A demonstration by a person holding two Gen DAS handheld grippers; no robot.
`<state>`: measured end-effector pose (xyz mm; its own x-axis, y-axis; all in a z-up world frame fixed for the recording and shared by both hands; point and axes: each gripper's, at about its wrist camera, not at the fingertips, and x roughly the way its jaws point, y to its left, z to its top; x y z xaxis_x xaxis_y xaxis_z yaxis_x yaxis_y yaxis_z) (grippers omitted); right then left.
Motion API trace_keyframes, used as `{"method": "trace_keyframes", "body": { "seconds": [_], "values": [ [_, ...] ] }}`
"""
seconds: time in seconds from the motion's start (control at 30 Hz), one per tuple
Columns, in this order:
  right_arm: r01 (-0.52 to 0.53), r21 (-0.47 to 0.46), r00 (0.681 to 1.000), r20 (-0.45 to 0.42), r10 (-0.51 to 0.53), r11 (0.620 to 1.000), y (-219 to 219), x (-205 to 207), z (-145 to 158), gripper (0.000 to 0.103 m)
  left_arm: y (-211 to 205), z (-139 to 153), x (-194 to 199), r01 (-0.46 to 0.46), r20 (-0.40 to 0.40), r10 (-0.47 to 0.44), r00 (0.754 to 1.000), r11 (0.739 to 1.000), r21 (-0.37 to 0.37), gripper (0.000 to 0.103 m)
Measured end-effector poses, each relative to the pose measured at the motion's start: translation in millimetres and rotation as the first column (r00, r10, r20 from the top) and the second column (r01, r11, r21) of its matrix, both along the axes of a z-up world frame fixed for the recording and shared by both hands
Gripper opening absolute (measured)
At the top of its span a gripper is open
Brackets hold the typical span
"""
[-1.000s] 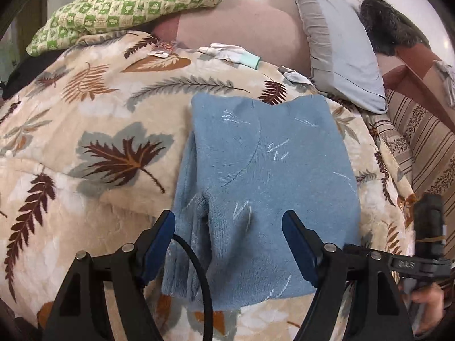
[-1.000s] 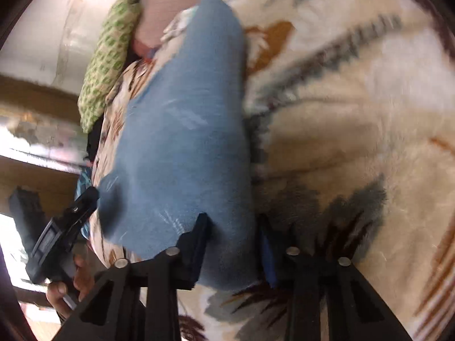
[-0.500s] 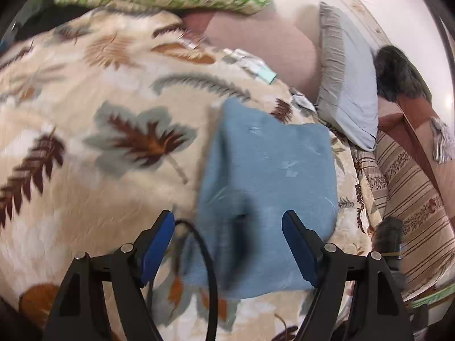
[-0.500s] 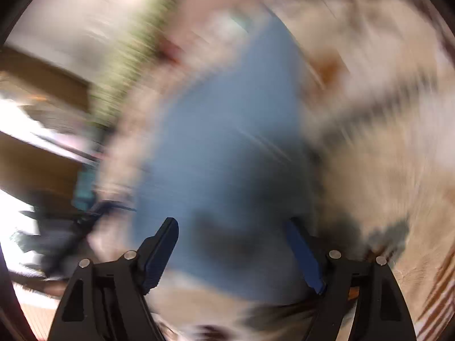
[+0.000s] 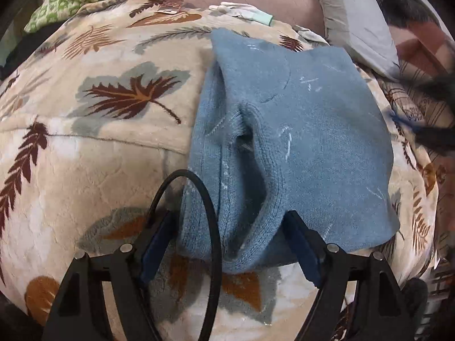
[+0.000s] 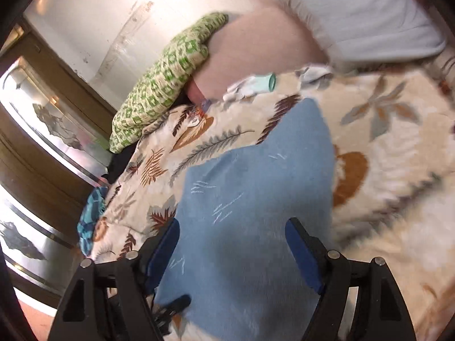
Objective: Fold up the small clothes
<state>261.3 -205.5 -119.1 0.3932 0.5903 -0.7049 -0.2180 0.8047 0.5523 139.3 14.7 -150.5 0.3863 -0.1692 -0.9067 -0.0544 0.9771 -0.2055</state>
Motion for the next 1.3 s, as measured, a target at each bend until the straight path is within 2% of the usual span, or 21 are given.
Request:
{"method": "trace_keyframes", "body": {
  "seconds": [0.03, 0.07, 0.17, 0.23, 0.3, 0.33, 0.4, 0.43, 0.47, 0.5, 0.53, 0.57, 0.6, 0.63, 0.7, 0.77, 0.83, 0.87, 0.93, 1.1, 1.3],
  "values": [
    [-0.004, -0.012, 0.992, -0.127, 0.003, 1.000, -2.2, 14.8, -31.8, 0.080, 0.3, 0.8, 0.3, 0.003, 0.001, -0.003, 1.000, 1.000, -0.004, 0.081],
    [0.012, -0.004, 0.982, -0.191, -0.012, 1.000, -4.7, 24.1, -57.9, 0.081, 2.1, 5.2, -0.2, 0.004, 0.007, -0.004, 1.000, 1.000, -0.021, 0.080],
    [0.035, 0.045, 0.989, -0.143, -0.028, 0.998, -14.0, 18.4, -33.9, 0.080, 15.1, 29.8, -9.8, -0.034, 0.084, 0.039, 0.996, 0.998, -0.057, 0.080],
    [0.048, 0.031, 0.996, -0.078, -0.046, 0.998, -20.3, 2.5, -11.4, 0.080, 19.6, 44.7, -15.6, -0.035, 0.137, 0.045, 0.990, 0.996, -0.077, 0.080],
    [0.010, 0.095, 0.999, -0.034, -0.007, 0.995, -22.2, -23.6, 4.8, 0.080, 20.3, 52.3, -17.8, -0.047, 0.162, 0.053, 0.985, 0.998, -0.041, 0.080],
    [-0.004, 0.115, 0.999, -0.036, 0.008, 0.993, -26.0, -33.1, 1.1, 0.080, 19.9, 53.3, -17.7, -0.061, 0.157, 0.065, 0.986, 0.998, -0.029, 0.080],
    [-0.009, 0.089, 0.997, -0.074, 0.016, 0.996, -22.0, -47.5, -17.5, 0.083, 23.5, 54.7, -17.2, -0.087, 0.130, 0.092, 0.987, 0.995, -0.048, 0.080],
    [-0.014, 0.058, 0.990, -0.138, 0.022, 0.998, -17.5, -49.4, -40.8, 0.084, 24.6, 58.5, -20.2, -0.104, 0.129, 0.110, 0.986, 0.993, -0.049, 0.080],
    [-0.025, 0.037, 0.969, -0.243, 0.033, 0.999, -14.3, -47.8, -74.0, 0.085, 24.3, 64.4, -25.4, -0.113, 0.141, 0.117, 0.983, 0.993, -0.042, 0.080],
    [-0.014, 0.055, 0.973, -0.231, 0.026, 0.998, -17.1, -48.9, -83.2, 0.084, 22.5, 70.5, -29.5, -0.110, 0.158, 0.114, 0.981, 0.993, -0.029, 0.080],
    [0.016, 0.076, 0.980, -0.198, -0.001, 0.997, -21.2, -52.9, -72.3, 0.084, 20.8, 80.3, -35.8, -0.102, 0.188, 0.102, 0.977, 0.995, -0.009, 0.080],
    [0.039, 0.068, 0.981, -0.193, -0.025, 0.997, -22.0, -55.3, -61.1, 0.084, 19.4, 87.8, -40.7, -0.106, 0.213, 0.100, 0.972, 0.994, 0.015, 0.080],
    [0.052, 0.047, 0.988, -0.145, -0.044, 0.998, -21.7, -61.5, -43.4, 0.084, 18.6, 93.8, -43.4, -0.116, 0.227, 0.104, 0.968, 0.993, 0.037, 0.080],
    [0.053, 0.016, 0.994, -0.093, -0.051, 0.998, -19.7, -66.9, -29.3, 0.084, 16.9, 100.4, -48.1, -0.126, 0.234, 0.111, 0.966, 0.991, 0.052, 0.080],
    [0.059, -0.109, 0.997, 0.061, -0.053, 0.992, -16.2, -94.2, 9.8, 0.085, 14.0, 108.3, -56.4, -0.141, 0.241, 0.125, 0.962, 0.989, 0.051, 0.080],
    [0.091, -0.206, 0.987, 0.146, -0.062, 0.974, -17.0, -119.4, 32.7, 0.087, 10.7, 114.7, -63.5, -0.148, 0.250, 0.128, 0.960, 0.987, 0.064, 0.080],
    [0.137, -0.305, 0.978, 0.193, -0.080, 0.942, -22.3, -146.0, 44.2, 0.091, 5.4, 119.6, -71.7, -0.143, 0.264, 0.116, 0.958, 0.986, 0.085, 0.081],
    [0.151, -0.350, 0.976, 0.202, -0.083, 0.925, -22.1, -158.4, 48.9, 0.096, 1.4, 121.9, -77.3, -0.136, 0.271, 0.105, 0.957, 0.986, 0.099, 0.081],
    [0.190, -0.404, 0.966, 0.240, -0.097, 0.895, -26.8, -184.9, 54.8, 0.098, -5.1, 125.4, -87.0, -0.124, 0.282, 0.084, 0.956, 0.984, 0.127, 0.081],
    [0.283, -0.453, 0.946, 0.278, -0.168, 0.845, -37.5, -237.5, 57.0, 0.100, -12.0, 129.0, -111.4, -0.133, 0.299, 0.077, 0.951, 0.976, 0.172, 0.084],
    [0.309, -0.505, 0.940, 0.292, -0.177, 0.806, -36.3, -262.5, 56.5, 0.100, -12.5, 131.0, -125.7, -0.145, 0.283, 0.071, 0.957, 0.957, 0.252, 0.084]
  ]
}}
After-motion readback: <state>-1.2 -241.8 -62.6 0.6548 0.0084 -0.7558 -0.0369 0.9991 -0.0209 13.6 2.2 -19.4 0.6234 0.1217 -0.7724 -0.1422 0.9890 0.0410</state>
